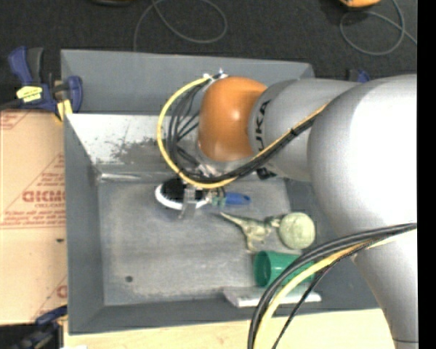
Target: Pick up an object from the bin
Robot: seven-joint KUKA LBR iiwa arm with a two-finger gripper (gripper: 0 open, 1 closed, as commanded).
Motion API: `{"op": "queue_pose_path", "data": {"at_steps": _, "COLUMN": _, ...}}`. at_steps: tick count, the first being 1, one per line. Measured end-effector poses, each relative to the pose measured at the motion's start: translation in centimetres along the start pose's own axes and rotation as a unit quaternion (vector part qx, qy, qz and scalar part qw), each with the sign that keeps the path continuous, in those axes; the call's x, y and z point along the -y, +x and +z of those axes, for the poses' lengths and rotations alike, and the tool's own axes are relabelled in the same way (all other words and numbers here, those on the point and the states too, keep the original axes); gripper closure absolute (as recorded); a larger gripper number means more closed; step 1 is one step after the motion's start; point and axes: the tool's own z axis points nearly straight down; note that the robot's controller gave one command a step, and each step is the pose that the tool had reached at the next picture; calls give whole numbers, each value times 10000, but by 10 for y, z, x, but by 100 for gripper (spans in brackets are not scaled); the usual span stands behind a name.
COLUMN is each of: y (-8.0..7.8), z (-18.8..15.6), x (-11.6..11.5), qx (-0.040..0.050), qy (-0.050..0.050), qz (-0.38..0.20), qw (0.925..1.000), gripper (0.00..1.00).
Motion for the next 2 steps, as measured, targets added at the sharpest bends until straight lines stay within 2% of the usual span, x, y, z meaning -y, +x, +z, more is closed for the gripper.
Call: {"op": "queue_pose_path", "data": {"at_steps": 2, "y": 1, "z": -9, "x": 2, "qx": -32, "qy": 8, "qz": -32, "qw": 10000, "gripper": 100}}
